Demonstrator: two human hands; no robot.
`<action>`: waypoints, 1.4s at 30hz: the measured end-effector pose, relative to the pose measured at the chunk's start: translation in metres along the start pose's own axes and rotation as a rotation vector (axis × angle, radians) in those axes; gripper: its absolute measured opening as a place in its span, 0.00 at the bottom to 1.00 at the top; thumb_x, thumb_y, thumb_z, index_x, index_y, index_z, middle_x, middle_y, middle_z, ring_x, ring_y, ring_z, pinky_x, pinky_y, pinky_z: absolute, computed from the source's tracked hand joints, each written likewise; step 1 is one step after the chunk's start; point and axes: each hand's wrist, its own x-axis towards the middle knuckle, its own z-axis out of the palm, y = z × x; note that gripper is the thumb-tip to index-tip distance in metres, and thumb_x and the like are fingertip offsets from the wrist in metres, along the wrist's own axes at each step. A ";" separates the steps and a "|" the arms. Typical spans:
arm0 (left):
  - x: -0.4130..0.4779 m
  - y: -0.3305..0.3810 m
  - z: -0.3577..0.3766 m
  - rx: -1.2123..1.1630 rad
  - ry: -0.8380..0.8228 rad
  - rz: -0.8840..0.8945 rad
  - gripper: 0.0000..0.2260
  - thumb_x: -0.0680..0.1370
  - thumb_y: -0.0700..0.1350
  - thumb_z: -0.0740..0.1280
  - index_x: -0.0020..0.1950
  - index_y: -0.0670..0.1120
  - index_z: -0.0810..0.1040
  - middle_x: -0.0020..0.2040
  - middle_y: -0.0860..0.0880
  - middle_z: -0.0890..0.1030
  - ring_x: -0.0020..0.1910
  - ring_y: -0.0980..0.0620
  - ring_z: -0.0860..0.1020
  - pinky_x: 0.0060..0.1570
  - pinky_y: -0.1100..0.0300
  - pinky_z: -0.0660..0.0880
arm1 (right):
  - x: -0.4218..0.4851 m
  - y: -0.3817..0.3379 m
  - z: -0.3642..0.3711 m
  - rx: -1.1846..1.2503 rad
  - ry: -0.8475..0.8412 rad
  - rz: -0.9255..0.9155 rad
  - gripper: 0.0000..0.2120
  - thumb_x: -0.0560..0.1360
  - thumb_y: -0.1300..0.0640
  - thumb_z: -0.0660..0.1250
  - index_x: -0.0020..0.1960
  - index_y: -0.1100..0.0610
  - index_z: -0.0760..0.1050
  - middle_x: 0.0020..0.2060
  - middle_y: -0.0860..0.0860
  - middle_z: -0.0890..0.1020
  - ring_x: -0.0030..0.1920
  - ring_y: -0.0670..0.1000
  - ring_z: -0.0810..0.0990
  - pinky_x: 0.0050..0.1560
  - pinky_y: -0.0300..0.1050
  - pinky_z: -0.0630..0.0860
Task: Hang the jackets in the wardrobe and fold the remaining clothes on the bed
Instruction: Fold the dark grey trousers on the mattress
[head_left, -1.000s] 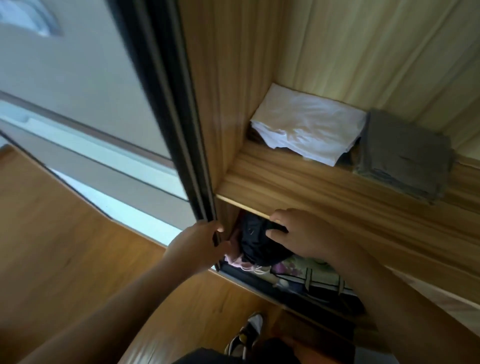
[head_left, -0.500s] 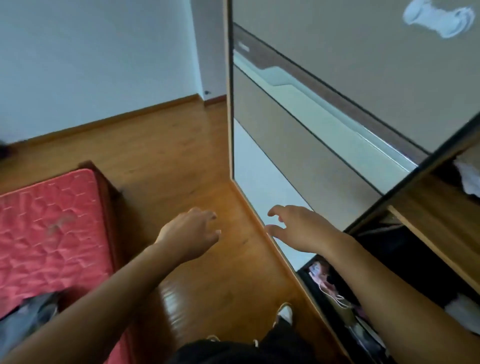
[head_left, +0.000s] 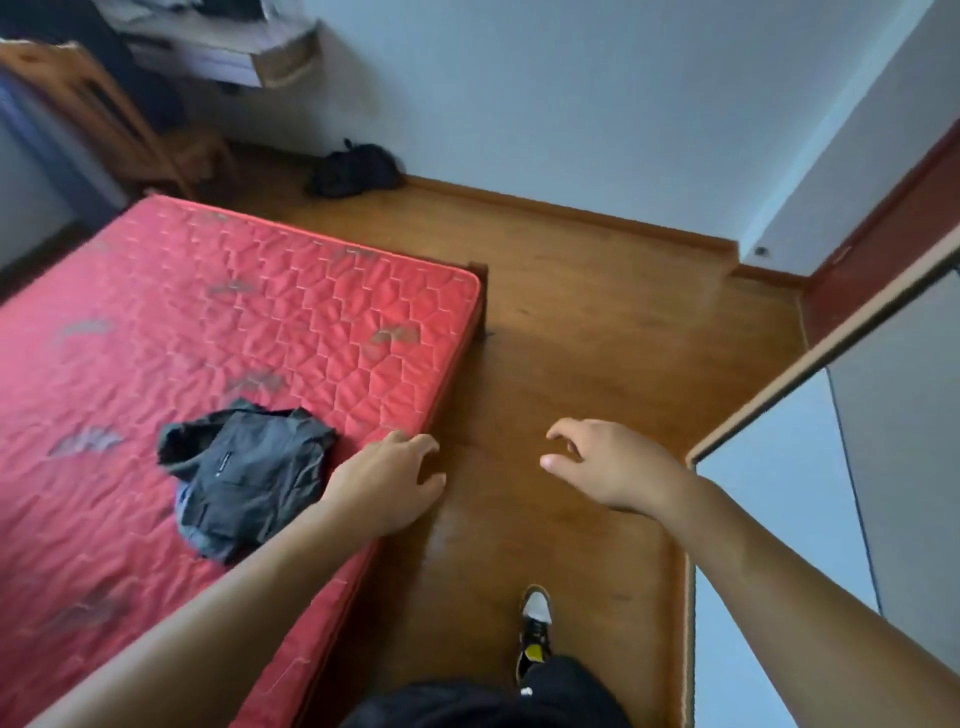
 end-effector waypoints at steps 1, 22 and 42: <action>0.004 -0.005 -0.001 -0.015 0.011 -0.058 0.22 0.77 0.63 0.60 0.70 0.59 0.70 0.63 0.51 0.75 0.59 0.46 0.79 0.54 0.51 0.78 | 0.020 -0.003 -0.006 -0.024 -0.018 -0.044 0.24 0.81 0.37 0.59 0.73 0.46 0.69 0.66 0.50 0.77 0.63 0.53 0.78 0.60 0.53 0.77; -0.008 -0.148 0.031 -0.446 0.113 -0.851 0.21 0.79 0.60 0.60 0.71 0.58 0.70 0.67 0.51 0.73 0.64 0.46 0.76 0.57 0.49 0.76 | 0.255 -0.228 0.015 -0.409 -0.359 -0.753 0.23 0.80 0.40 0.62 0.71 0.49 0.71 0.63 0.52 0.80 0.63 0.54 0.78 0.60 0.53 0.76; 0.064 -0.307 0.129 -0.684 -0.029 -1.271 0.20 0.81 0.55 0.60 0.72 0.54 0.67 0.65 0.46 0.73 0.62 0.41 0.77 0.55 0.45 0.77 | 0.446 -0.373 0.177 -0.742 -0.594 -1.060 0.17 0.80 0.43 0.59 0.61 0.54 0.72 0.58 0.57 0.80 0.59 0.61 0.79 0.55 0.54 0.77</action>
